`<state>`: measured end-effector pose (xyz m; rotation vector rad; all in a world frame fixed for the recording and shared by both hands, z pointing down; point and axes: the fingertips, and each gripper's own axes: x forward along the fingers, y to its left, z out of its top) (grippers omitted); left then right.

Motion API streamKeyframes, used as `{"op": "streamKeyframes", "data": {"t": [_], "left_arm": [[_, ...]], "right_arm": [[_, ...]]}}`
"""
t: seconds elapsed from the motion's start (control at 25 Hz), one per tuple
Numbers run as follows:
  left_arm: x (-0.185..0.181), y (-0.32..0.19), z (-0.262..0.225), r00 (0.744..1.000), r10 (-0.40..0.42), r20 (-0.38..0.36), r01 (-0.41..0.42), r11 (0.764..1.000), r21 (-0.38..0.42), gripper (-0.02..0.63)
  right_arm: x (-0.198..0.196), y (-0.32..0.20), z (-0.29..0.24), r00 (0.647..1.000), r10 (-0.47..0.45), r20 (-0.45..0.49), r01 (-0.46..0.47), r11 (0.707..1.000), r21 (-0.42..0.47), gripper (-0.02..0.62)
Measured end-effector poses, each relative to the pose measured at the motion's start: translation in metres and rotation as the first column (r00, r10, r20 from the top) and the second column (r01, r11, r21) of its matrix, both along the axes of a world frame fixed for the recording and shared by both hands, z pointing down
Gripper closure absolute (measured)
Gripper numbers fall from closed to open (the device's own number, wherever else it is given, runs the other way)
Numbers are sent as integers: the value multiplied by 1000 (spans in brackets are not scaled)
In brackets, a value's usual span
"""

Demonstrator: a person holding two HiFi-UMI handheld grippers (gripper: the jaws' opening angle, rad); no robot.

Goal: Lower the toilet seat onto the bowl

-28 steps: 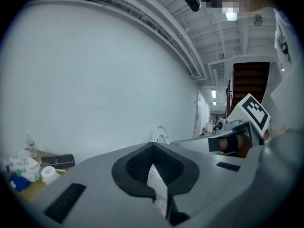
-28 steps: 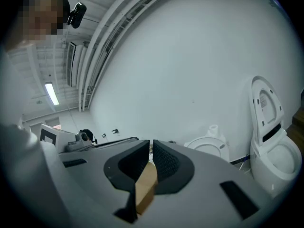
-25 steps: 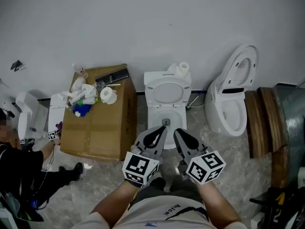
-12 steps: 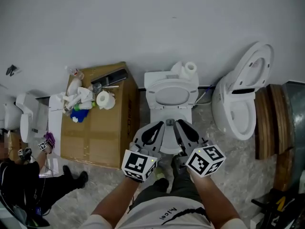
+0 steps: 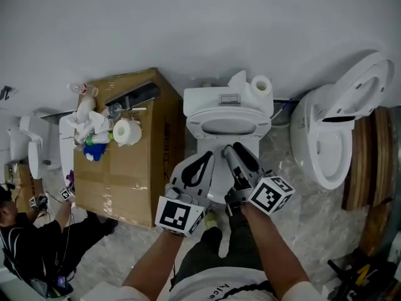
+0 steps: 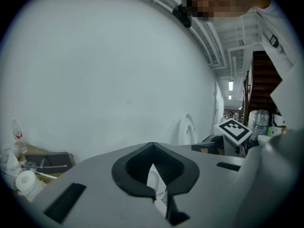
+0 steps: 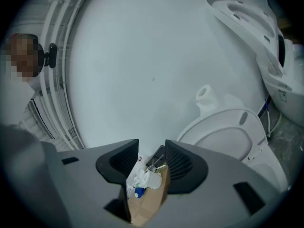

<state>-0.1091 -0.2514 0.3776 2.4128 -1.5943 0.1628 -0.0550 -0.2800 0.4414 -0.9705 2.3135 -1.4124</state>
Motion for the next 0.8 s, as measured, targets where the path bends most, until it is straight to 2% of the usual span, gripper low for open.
{"op": "streamKeyframes", "data": {"t": [0.16, 0.36, 0.52, 0.8], "left_arm": [[-1, -26, 31, 1000, -20, 14, 20, 999, -27, 597], [-13, -49, 56, 998, -63, 12, 63, 996, -55, 597], [-18, -57, 73, 997, -74, 24, 75, 994, -84, 597], [-26, -59, 91, 995, -90, 31, 93, 989, -112, 597]], "right_arm": [[-2, -28, 41, 999, 9, 43, -6, 998, -59, 425], [-4, -57, 89, 988, 47, 150, -25, 989, -146, 393], [-15, -77, 113, 977, 25, 214, 9, 988, -153, 350], [-29, -93, 139, 981, -7, 195, 37, 988, -149, 329]]}}
